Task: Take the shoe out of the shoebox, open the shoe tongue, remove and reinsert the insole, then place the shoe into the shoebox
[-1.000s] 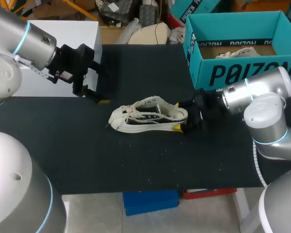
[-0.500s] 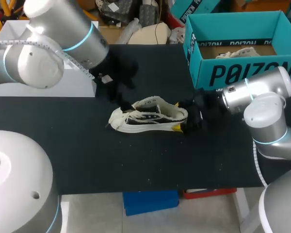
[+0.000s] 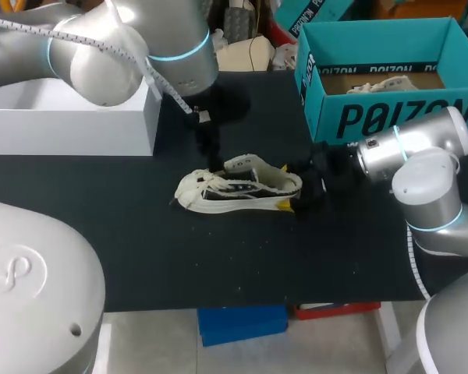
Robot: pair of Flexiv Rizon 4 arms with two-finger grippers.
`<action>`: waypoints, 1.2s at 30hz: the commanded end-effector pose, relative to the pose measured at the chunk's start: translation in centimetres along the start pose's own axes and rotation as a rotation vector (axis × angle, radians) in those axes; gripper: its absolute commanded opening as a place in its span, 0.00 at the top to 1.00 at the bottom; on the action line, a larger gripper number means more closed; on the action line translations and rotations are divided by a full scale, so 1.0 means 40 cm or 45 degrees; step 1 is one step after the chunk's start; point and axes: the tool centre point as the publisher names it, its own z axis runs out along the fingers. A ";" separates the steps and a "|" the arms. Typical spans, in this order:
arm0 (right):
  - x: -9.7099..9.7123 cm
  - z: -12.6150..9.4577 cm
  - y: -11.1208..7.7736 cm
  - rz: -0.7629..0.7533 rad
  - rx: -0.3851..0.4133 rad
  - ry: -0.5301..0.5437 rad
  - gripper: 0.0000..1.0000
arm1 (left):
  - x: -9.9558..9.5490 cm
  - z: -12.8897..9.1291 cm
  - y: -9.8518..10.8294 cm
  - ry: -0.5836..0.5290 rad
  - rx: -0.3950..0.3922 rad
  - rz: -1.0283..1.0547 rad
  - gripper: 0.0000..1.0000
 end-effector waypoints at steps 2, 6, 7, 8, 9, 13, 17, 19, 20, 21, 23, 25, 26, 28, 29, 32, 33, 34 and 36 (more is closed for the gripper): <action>-0.002 0.010 -0.005 0.001 0.000 -0.001 1.00 | -0.038 0.012 -0.010 -0.023 -0.181 -0.599 0.00; -0.002 0.010 -0.005 0.001 0.000 -0.001 1.00 | -0.028 0.028 -0.025 -0.026 -0.202 -0.857 0.00; -0.002 0.010 -0.005 0.001 0.000 -0.001 1.00 | -0.028 0.033 -0.028 -0.028 -0.228 -0.954 0.00; -0.002 0.010 -0.005 0.001 0.000 -0.001 1.00 | -0.028 0.039 -0.031 -0.049 -0.259 -1.051 0.00; -0.002 0.010 -0.005 0.001 0.000 -0.001 1.00 | -0.028 0.044 -0.034 -0.050 -0.299 -1.158 0.00; -0.002 0.010 -0.005 0.001 0.000 -0.001 1.00 | -0.039 0.065 -0.029 -0.124 -0.572 -1.523 0.00; -0.002 0.010 -0.005 0.001 0.000 -0.001 1.00 | -0.038 0.066 -0.032 -0.109 -0.602 -1.473 0.00; -0.002 0.010 -0.005 0.001 0.000 -0.001 1.00 | -0.038 0.066 -0.032 -0.109 -0.602 -1.473 0.00; -0.002 0.010 -0.005 0.001 0.000 -0.001 1.00 | -0.038 0.066 -0.032 -0.109 -0.602 -1.473 0.00; -0.002 0.010 -0.005 0.001 0.000 -0.001 1.00 | -0.038 0.066 -0.032 -0.109 -0.602 -1.473 0.00; -0.002 0.010 -0.005 0.001 0.000 -0.001 1.00 | -0.038 0.066 -0.032 -0.109 -0.602 -1.473 0.00; -0.002 0.010 -0.005 0.001 0.000 -0.001 1.00 | -0.038 0.066 -0.032 -0.109 -0.602 -1.473 0.00; -0.002 0.010 -0.005 0.001 0.000 -0.001 1.00 | -0.038 0.066 -0.032 -0.109 -0.602 -1.473 0.00; -0.002 0.010 -0.005 0.001 0.000 -0.001 1.00 | -0.039 0.065 -0.040 -0.140 -0.556 -1.625 0.00; -0.002 0.010 -0.005 0.001 0.000 -0.001 1.00 | -0.042 0.069 -0.045 -0.142 -0.550 -1.677 0.00; -0.002 0.010 -0.005 0.001 0.000 -0.001 1.00 | -0.039 0.089 -0.064 -0.157 -0.506 -1.787 0.00; -0.002 0.010 -0.005 0.001 0.000 -0.001 1.00 | -0.036 0.095 -0.070 -0.160 -0.475 -1.805 0.00; -0.002 0.010 -0.005 0.001 0.000 -0.001 1.00 | -0.035 0.100 -0.075 -0.141 -0.462 -1.816 0.00; -0.002 0.010 -0.005 0.001 0.000 -0.001 1.00 | -0.033 0.112 -0.088 -0.177 -0.428 -1.840 0.00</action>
